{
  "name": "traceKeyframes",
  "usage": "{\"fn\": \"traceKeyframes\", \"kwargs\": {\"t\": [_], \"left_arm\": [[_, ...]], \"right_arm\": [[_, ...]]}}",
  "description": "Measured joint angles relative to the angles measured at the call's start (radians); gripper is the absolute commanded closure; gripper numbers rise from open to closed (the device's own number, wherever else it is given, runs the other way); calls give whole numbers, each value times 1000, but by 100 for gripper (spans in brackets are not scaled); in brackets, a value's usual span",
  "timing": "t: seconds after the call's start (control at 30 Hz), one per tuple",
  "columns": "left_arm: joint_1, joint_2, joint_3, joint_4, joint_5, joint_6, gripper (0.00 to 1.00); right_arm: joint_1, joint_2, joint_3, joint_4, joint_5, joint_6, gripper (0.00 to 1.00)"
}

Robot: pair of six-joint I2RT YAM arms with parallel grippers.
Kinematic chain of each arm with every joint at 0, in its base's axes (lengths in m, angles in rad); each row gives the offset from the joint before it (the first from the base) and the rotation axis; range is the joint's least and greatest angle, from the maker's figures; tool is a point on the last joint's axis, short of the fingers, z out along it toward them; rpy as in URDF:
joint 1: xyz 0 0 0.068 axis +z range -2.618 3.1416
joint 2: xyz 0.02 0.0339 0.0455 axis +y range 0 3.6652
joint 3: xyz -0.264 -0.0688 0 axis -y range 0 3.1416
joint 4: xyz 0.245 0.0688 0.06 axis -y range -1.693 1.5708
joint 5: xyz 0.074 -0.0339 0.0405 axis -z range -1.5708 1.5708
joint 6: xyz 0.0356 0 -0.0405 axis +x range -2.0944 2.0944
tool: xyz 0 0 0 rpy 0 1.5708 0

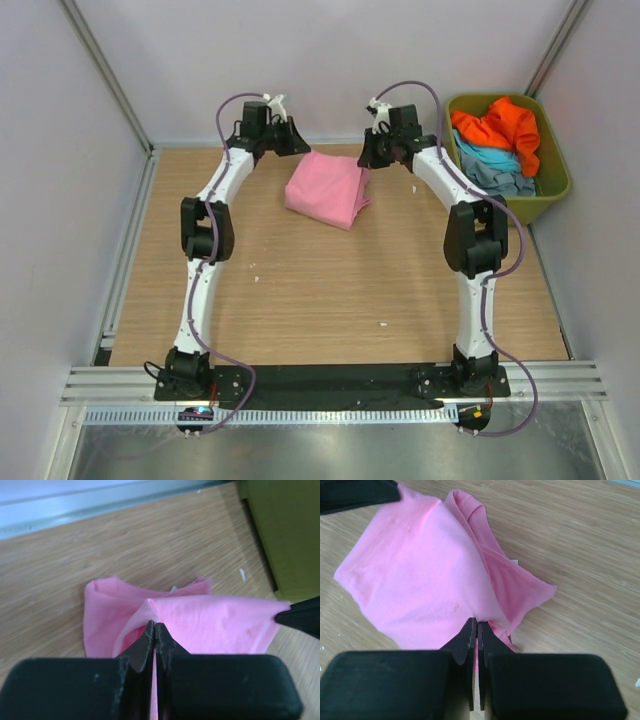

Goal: Fold and stack the t-shirts
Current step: Fold the tshirt

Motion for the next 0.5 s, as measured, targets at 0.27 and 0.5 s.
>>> {"fn": "traceKeyframes", "kwargs": {"t": [0.27, 0.5], "left_arm": [[-17, -5, 34, 76, 18, -14, 95], [-21, 16, 77, 106, -62, 30, 50]], "right_arm": [[-4, -42, -74, 2, 25, -12, 99], [-20, -13, -61, -5, 92, -29, 76]]}}
